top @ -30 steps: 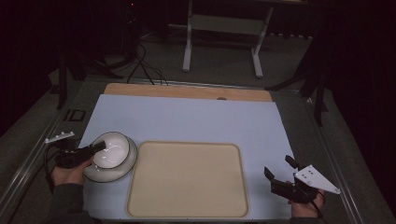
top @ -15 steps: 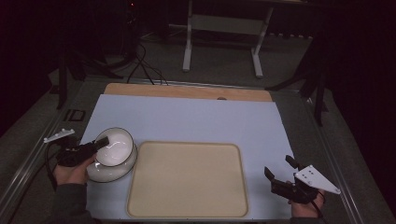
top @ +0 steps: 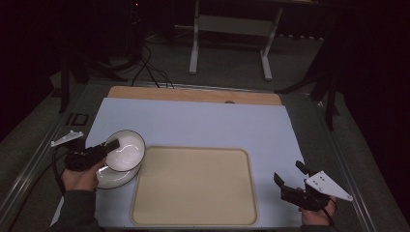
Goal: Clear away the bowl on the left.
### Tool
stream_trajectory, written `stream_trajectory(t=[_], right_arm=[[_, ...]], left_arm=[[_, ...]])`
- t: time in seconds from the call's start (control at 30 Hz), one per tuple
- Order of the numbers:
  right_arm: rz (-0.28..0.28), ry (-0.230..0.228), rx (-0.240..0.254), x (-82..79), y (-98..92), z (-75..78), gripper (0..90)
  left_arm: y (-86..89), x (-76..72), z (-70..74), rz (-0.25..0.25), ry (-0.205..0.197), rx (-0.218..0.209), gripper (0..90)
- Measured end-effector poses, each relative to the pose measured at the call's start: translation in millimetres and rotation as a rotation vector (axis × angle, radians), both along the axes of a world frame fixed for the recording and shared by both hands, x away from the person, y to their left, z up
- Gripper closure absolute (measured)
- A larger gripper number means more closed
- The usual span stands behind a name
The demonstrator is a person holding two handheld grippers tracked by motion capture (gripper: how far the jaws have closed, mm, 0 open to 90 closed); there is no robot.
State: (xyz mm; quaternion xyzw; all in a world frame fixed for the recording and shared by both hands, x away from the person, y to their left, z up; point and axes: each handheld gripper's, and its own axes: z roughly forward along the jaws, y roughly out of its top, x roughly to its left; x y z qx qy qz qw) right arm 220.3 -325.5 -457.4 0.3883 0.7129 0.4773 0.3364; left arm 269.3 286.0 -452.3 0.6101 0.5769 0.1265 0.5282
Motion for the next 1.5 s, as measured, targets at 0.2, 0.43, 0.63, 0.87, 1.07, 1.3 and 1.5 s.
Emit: stream_trajectory(t=[0.2,0.43,0.63,0.87,1.07,1.3,1.5], right_arm=[[0.0,0.0,0.0,-0.1,-0.3,0.1,14.1],[-0.002,0.0,0.0,0.0,-0.2,0.1,14.1],[-0.001,0.001,0.001,0.1,-0.2,0.0,14.1],[0.0,0.001,0.001,0.1,-0.1,0.0,14.1],[0.0,0.001,0.001,0.0,0.0,0.0,14.1],[-0.001,0.001,0.001,0.1,-0.1,-0.1,14.1],[-0.001,0.001,0.0,0.1,-0.2,0.0,14.1]], left_arm=[[-5.5,0.0,2.4,-0.007,-0.003,0.0,77.4],[-16.2,0.8,5.4,-0.025,-0.011,-0.002,77.3],[-24.9,2.2,5.9,-0.04,-0.012,-0.002,77.1],[-32.6,3.7,5.5,-0.051,-0.011,-0.005,77.0],[-36.4,4.1,5.3,-0.053,-0.013,-0.008,76.9],[-42.2,5.3,3.7,-0.061,-0.012,-0.012,77.0],[-47.2,6.3,2.4,-0.069,-0.011,-0.013,76.9]])
